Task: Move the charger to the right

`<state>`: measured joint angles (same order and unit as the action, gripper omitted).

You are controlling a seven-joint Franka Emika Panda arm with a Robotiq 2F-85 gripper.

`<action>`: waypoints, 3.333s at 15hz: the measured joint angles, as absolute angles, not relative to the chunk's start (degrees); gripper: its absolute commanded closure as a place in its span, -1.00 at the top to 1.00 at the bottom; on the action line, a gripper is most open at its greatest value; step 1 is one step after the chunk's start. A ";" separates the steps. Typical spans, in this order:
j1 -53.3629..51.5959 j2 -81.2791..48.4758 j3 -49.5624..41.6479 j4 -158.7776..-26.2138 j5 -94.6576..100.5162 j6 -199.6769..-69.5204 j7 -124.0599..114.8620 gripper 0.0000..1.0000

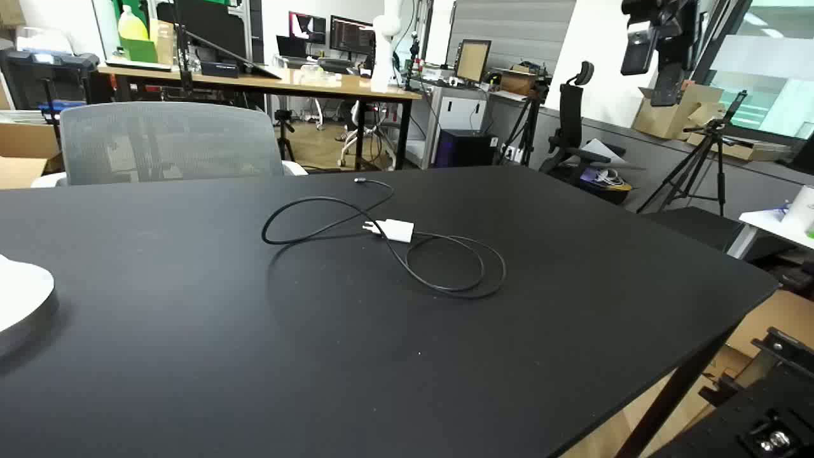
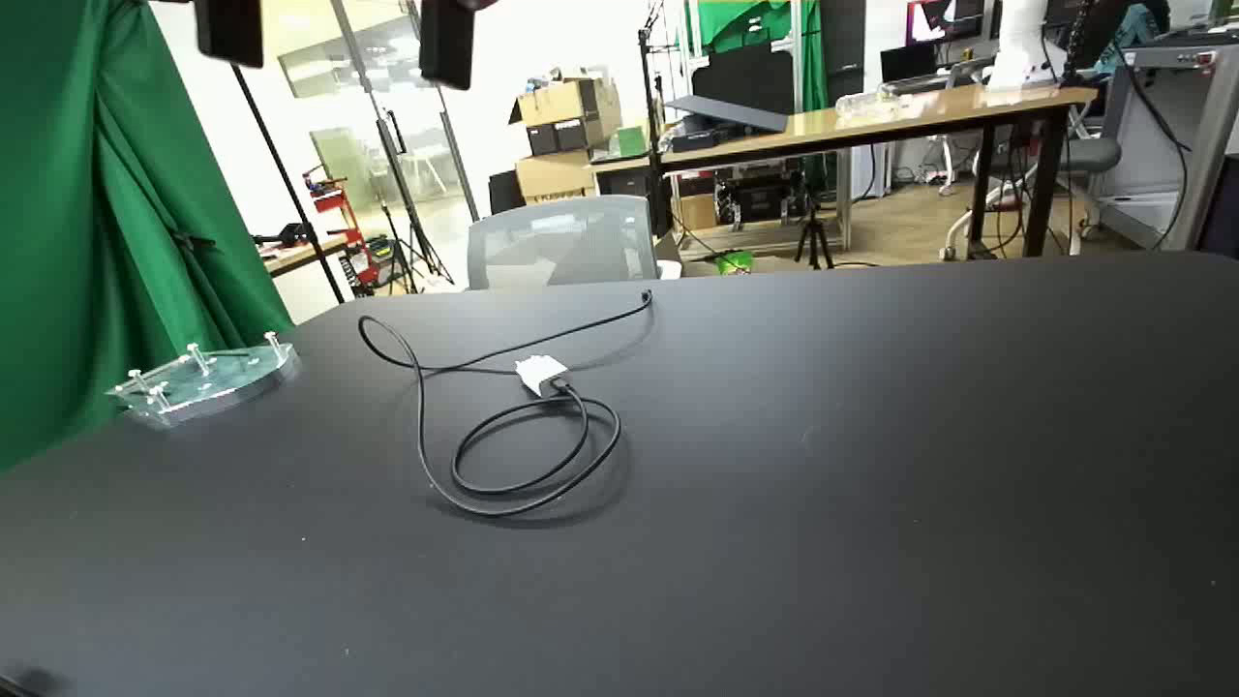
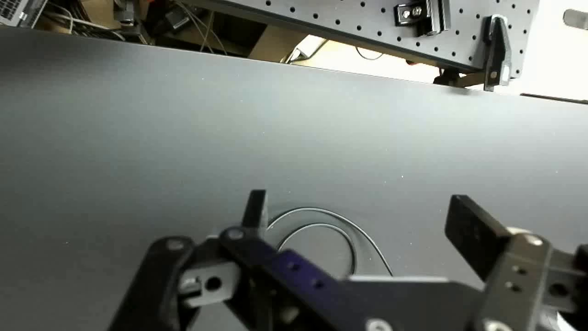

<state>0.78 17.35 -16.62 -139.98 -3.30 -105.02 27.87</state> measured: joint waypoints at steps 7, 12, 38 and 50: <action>0.78 17.34 -16.61 -139.98 -3.30 -105.11 27.89 1.00; 0.78 17.34 -16.60 -139.98 -3.30 -105.11 27.90 1.00; 1.16 -14.96 -1.29 -124.67 10.88 -145.89 34.70 1.00; 0.54 -18.87 2.90 -124.85 15.27 -145.97 37.53 1.00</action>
